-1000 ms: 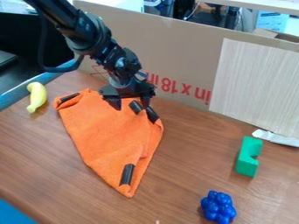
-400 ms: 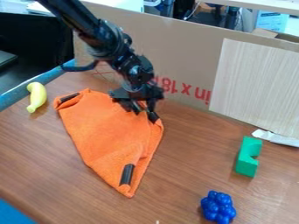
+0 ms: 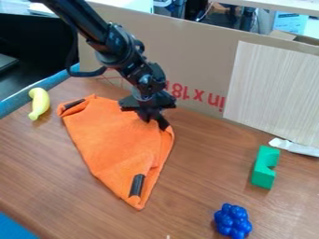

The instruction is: Unfold the cloth from top right to bottom left

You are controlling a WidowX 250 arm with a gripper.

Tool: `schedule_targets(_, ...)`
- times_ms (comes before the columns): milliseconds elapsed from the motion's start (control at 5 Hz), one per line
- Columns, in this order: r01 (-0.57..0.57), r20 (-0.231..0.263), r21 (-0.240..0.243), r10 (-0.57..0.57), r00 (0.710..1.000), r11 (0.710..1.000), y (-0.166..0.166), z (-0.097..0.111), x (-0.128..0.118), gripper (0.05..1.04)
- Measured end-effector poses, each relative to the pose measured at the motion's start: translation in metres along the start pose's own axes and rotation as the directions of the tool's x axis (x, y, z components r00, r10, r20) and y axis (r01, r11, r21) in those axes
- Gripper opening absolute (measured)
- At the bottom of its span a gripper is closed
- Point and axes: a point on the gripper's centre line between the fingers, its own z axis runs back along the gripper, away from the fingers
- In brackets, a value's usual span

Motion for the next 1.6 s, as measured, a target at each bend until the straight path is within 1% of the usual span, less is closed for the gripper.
schedule_targets(200, 0.013, -0.014, -0.025, -0.013, 1.0, 1.0, -0.002, 0.003, -0.005, 0.074)
schedule_targets(400, -0.001, 0.004, -0.063, 0.002, 1.0, 0.998, 0.002, 0.02, 0.0, 0.052)
schedule_targets(600, -0.013, 0.029, -0.126, 0.016, 0.999, 0.992, 0.017, 0.043, 0.008, 0.051)
schedule_targets(800, -0.018, 0.034, -0.176, 0.025, 0.999, 0.984, 0.036, 0.057, 0.005, 0.051)
schedule_targets(1000, -0.065, 0.025, -0.193, 0.071, 0.997, 0.979, 0.064, 0.066, 0.004, 0.051)
schedule_targets(1200, -0.078, -0.023, -0.191, 0.075, 0.997, 0.979, 0.092, 0.068, -0.008, 0.051)
schedule_targets(1400, -0.066, -0.065, -0.174, 0.056, 0.996, 0.983, 0.113, 0.069, -0.022, 0.051)
schedule_targets(1600, -0.073, -0.102, -0.184, 0.055, 0.993, 0.98, 0.13, 0.08, -0.025, 0.051)
